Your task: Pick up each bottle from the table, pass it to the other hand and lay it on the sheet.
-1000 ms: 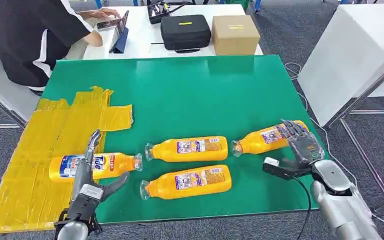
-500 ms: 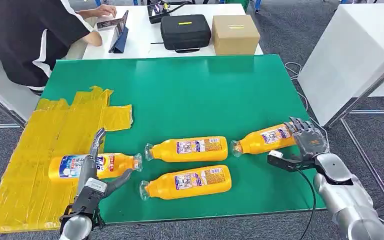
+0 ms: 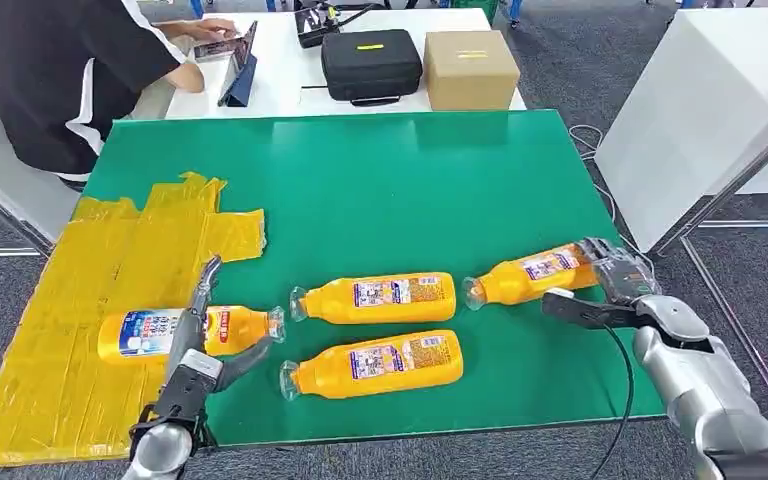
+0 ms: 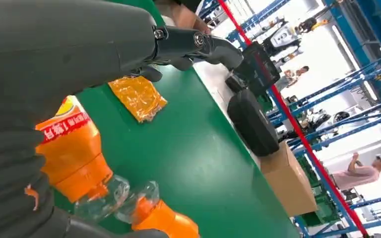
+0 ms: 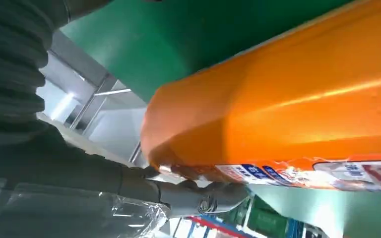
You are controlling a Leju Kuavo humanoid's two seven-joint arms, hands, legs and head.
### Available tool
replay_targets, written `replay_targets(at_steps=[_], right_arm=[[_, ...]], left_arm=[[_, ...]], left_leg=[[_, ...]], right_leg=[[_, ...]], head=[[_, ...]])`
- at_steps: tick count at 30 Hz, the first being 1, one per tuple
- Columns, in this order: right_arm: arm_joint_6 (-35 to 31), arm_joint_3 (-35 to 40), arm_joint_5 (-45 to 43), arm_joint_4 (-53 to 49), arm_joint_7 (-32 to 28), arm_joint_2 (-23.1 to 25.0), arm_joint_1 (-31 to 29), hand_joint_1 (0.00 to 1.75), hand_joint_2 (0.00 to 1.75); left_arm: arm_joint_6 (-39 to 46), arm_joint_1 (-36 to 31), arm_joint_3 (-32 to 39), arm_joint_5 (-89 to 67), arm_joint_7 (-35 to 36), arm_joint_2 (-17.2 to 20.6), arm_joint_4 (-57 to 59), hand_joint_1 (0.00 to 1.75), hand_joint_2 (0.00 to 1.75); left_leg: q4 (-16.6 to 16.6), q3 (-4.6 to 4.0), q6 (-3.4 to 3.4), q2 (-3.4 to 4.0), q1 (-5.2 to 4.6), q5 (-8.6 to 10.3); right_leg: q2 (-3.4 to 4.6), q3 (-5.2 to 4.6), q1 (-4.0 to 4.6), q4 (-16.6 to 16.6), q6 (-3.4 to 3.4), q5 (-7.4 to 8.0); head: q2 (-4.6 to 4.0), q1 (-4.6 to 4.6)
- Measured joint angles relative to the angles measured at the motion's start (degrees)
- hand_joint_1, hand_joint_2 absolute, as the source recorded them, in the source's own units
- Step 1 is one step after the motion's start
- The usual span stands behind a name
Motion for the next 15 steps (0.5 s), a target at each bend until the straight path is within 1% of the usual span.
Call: replay_targets(at_steps=[5, 9, 15], right_arm=[[-0.13, 0.85, -0.04, 1.07, -0.39, 0.57, -0.8, 0.0, 1.75], [-2.53, 1.97, 0.46, 1.4, -0.48, 1.09, -0.84, 0.0, 1.75], [-3.22, 3.78, 1.81, 1.33, 1.5, 1.9, -0.48, 0.0, 1.75]], left_arm=[[0.0, 0.0, 0.0, 0.0, -0.04, -0.17, 0.55, 0.0, 1.75], [0.02, 0.03, 0.13, -0.02, -0.26, -0.17, 0.98, 0.0, 1.75], [-0.11, -0.63, 0.2, -0.04, -0.72, -0.52, 2.55, 0.0, 1.75]], left_leg=[[0.0, 0.04, 0.0, 0.01, 0.02, 0.0], [-0.01, 0.12, 0.0, 0.04, 0.03, 0.0], [-0.03, 0.47, -0.03, 0.14, 0.08, -0.03]], right_leg=[[0.0, 0.05, 0.01, 0.0, 0.0, 0.0], [0.04, 0.1, 0.04, 0.0, -0.01, 0.0], [0.16, 0.4, 0.05, -0.02, -0.01, 0.0]], head=[[0.0, 0.0], [0.0, -0.02], [0.0, -0.02]])
